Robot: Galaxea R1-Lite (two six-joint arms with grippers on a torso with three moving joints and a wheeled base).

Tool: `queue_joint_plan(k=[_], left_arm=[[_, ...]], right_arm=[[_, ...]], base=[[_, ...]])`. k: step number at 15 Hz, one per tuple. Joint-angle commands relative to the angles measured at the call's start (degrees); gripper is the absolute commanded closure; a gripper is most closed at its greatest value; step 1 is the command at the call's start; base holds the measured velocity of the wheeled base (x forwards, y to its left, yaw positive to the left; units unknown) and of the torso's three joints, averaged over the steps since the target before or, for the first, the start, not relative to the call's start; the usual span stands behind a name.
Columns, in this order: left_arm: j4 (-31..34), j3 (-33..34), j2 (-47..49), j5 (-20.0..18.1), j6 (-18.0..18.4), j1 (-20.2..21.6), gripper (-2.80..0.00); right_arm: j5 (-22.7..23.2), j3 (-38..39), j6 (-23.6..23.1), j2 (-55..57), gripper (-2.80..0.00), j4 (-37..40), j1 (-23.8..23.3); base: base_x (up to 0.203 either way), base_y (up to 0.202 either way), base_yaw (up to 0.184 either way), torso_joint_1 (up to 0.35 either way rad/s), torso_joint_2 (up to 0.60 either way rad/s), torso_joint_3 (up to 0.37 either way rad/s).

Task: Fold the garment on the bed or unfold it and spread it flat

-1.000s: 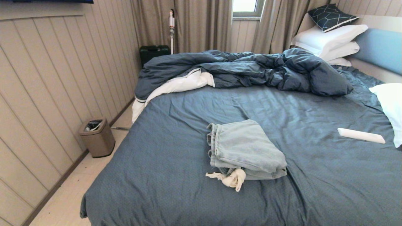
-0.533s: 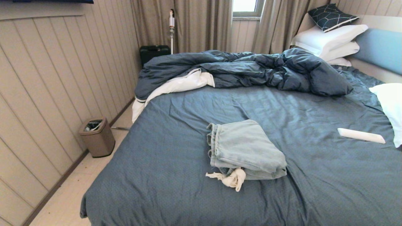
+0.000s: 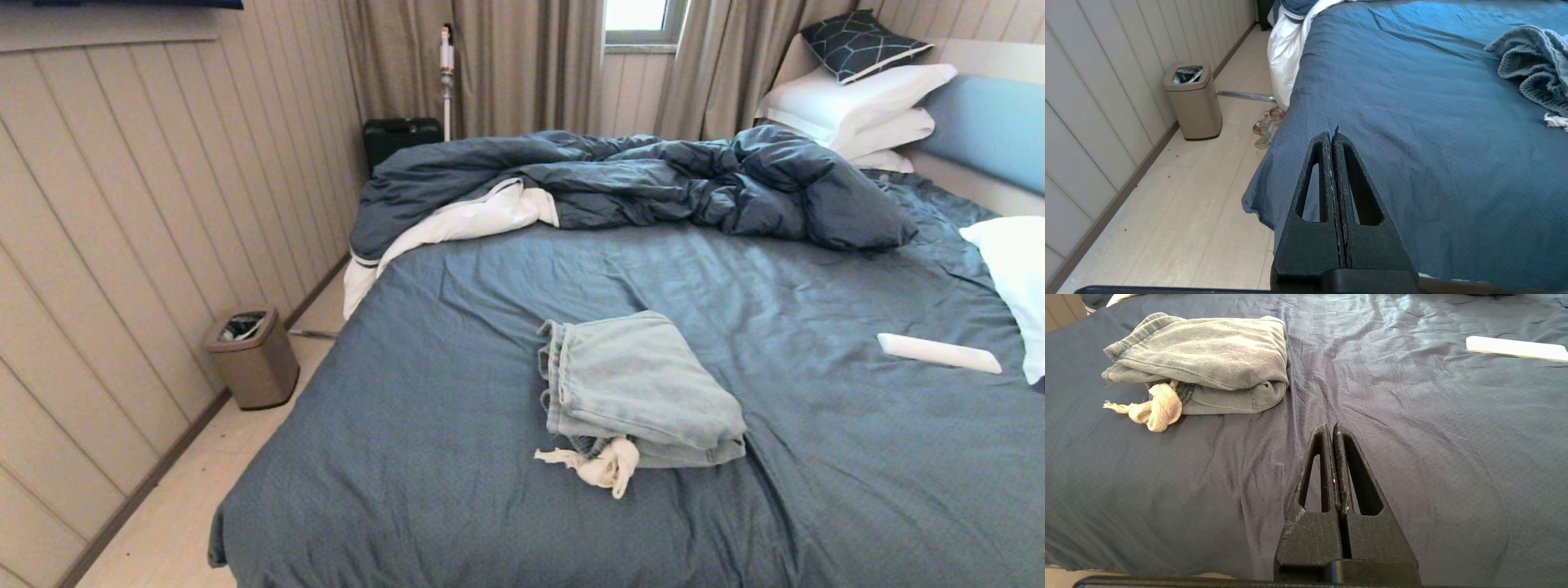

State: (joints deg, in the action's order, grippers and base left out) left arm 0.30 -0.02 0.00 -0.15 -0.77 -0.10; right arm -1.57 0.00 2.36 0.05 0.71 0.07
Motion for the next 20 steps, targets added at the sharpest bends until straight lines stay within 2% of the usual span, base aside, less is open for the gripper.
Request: queue_joint_plan(k=[1, 20], left_arm=[[0.0, 0.0, 0.1, 0.0, 0.0, 0.0, 0.0], [0.0, -0.2, 0.1, 0.0, 0.0, 0.0, 0.0]], right_arm=[[0.0, 0.0, 0.0, 0.0, 0.0, 0.0, 0.0], [0.0, 0.0, 0.0, 0.1, 0.0, 0.0, 0.0]], base=[[0.0, 0.0, 0.0, 0.0, 0.0, 0.0], [0.0, 0.0, 0.0, 0.0, 0.0, 0.0]])
